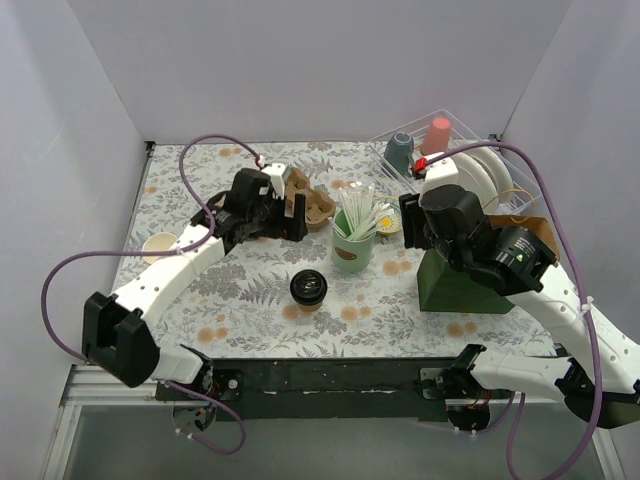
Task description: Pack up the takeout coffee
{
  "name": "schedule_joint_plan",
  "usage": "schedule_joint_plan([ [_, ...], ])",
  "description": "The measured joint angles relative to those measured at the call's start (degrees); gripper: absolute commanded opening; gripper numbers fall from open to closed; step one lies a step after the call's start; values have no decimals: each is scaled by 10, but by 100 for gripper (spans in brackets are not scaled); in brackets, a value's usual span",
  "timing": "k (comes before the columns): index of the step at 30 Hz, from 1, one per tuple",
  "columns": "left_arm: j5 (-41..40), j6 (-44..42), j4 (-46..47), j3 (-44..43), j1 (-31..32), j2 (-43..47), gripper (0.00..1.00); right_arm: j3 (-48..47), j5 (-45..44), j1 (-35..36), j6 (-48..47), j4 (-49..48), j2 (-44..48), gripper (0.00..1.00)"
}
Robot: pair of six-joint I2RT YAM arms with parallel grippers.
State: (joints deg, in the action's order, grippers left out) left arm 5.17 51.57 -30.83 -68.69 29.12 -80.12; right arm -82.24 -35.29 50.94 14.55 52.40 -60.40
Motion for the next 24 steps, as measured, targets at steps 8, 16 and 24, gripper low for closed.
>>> schedule_joint_plan([
  [8,-29,61,-56,71,127,89,98,31,28,-3,-13,-25,25,63],
  [16,-113,118,-78,75,231,62,98,63,47,-3,-15,-42,42,63],
  [24,-183,146,-80,90,263,37,96,71,61,-4,-13,-46,70,63],
])
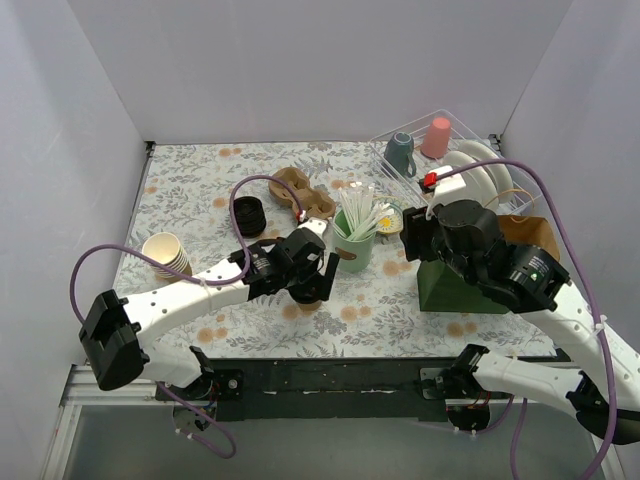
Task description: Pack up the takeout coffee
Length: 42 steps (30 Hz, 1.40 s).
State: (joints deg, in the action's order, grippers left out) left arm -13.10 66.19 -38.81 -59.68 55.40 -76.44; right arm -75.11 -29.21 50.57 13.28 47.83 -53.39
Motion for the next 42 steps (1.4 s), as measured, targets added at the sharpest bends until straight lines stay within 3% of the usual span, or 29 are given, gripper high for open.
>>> schedule_joint_plan([
  [13,-22,20,13,23,3,31,96,34,34,-2,6,-4,21,63],
  [42,-29,18,32,23,15,-12,81,38,41,-3,11,-5,39,63],
])
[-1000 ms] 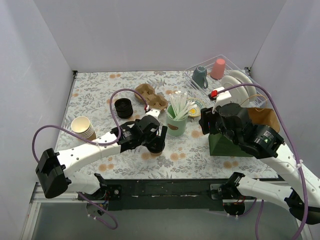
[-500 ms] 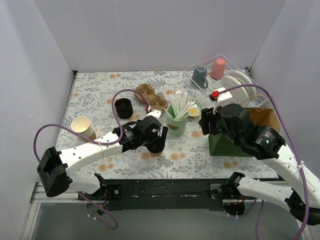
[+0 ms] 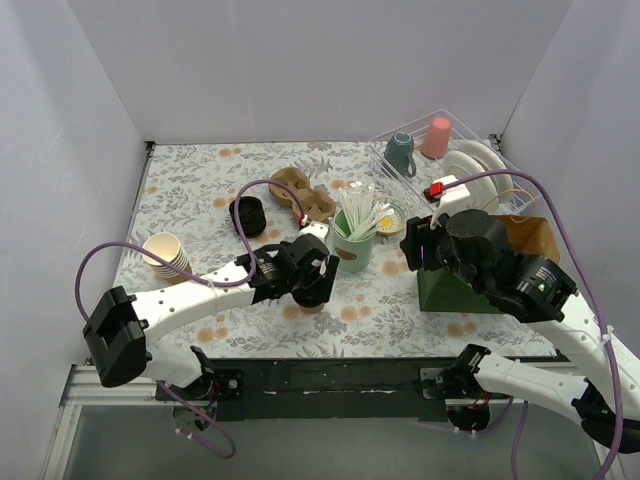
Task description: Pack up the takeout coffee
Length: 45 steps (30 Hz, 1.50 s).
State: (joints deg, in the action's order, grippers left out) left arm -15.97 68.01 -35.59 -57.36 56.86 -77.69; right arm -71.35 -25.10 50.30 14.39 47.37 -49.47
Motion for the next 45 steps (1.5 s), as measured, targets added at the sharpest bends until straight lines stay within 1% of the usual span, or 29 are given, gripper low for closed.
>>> schedule_joint_plan([
  [2,-2,0,0,0,0,0,77,0,0,0,0,0,3,63],
  [3,-3,0,0,0,1,0,72,0,0,0,0,0,4,63],
  [5,-6,1,0,1,2,0,68,0,0,0,0,0,5,63],
  [9,-11,1,2,1,3,-1,62,0,0,0,0,0,5,63],
  [10,-13,2,2,1,3,-2,59,0,0,0,0,0,5,63],
  [14,-25,5,2,-1,4,-5,56,0,0,0,0,0,7,63],
  [20,-75,3,-3,-5,-6,-10,56,0,3,0,0,0,8,63],
  [24,-87,-14,2,-17,-53,-25,55,0,8,0,0,0,10,63],
  [29,-77,-51,23,-33,-141,-45,55,0,15,0,0,0,14,63],
  [31,-74,-65,34,-45,-166,-60,55,0,17,0,1,-1,14,63],
  [36,-53,-93,60,-87,-201,-102,55,6,20,0,3,-10,15,63],
  [40,-38,-106,79,-103,-220,-129,55,10,21,0,4,-9,15,63],
  [43,-29,-111,90,-112,-234,-146,58,10,21,0,4,-9,15,63],
  [45,-24,-112,97,-116,-241,-152,65,10,20,0,4,-9,15,63],
])
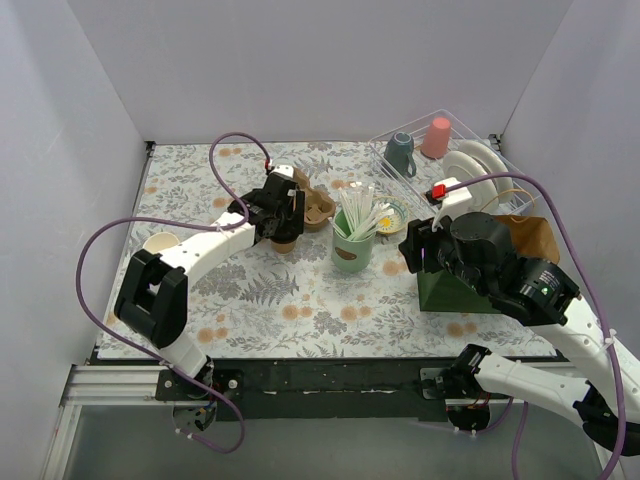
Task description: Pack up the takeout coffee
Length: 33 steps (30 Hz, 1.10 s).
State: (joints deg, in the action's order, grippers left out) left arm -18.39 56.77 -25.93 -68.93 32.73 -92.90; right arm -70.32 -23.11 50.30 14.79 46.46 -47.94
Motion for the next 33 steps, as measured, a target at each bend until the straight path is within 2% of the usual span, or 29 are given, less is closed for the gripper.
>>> schedule_joint_plan([
  [9,11,-5,-1,-8,-11,-4,85,0,-11,0,1,0,-1,63],
  [17,25,-7,-42,-96,-11,4,96,-5,-85,0,0,13,-43,64],
  [23,51,-13,-63,-134,-11,38,98,-31,-137,-22,0,56,-89,64],
  [29,84,-17,-75,-136,-11,94,98,-33,-127,-82,0,92,-92,59],
  [32,98,-17,-75,-133,-11,128,98,-30,-116,-87,1,108,-92,44],
  [33,101,-17,-75,-131,-11,140,98,-30,-111,-87,2,112,-92,27],
])
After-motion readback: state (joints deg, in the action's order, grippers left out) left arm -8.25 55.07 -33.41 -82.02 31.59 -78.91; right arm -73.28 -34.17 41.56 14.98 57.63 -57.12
